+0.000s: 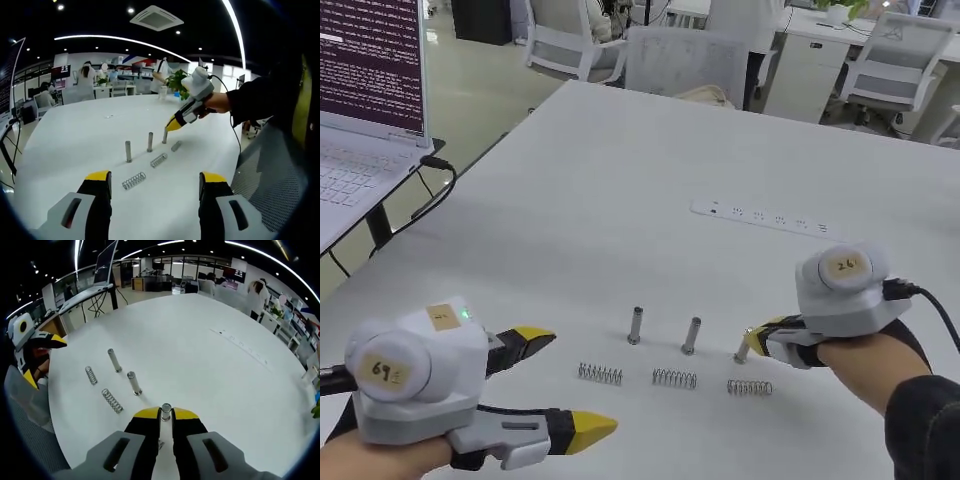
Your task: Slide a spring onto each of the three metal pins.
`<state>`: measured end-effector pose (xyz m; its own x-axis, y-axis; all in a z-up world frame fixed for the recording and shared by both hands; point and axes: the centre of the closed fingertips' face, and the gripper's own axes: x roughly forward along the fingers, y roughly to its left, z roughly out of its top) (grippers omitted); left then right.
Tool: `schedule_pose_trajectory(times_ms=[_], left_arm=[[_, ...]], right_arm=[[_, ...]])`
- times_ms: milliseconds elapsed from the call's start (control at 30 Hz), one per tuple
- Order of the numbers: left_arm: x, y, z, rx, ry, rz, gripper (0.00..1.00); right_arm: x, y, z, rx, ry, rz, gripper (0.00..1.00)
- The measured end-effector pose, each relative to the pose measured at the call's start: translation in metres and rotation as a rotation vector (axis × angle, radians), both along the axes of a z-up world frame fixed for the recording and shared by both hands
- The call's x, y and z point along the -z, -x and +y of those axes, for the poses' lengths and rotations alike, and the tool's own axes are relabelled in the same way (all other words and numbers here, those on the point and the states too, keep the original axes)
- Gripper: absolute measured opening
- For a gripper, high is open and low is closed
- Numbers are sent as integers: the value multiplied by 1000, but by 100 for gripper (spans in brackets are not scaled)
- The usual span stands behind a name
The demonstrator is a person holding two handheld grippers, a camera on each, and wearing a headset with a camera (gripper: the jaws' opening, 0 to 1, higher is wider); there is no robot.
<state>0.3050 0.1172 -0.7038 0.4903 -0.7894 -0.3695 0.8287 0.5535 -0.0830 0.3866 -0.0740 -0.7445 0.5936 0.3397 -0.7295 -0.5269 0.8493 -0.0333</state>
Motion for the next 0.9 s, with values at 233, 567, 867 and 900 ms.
schedule_pose_trajectory(times_ms=[233,567,867,900], left_arm=[[-1,0,0,-2,3,-1,68],[-1,0,0,-1,2,-2,68],[-1,0,-1,0,1,-1,68],[-1,0,-1,-1,2,0,68]], right_arm=[[0,0,-1,-9,9,-3,6],[1,3,-1,-20,6,-2,12],[2,7,-4,-27,7,-3,15],[3,8,-4,-30,6,2,15]])
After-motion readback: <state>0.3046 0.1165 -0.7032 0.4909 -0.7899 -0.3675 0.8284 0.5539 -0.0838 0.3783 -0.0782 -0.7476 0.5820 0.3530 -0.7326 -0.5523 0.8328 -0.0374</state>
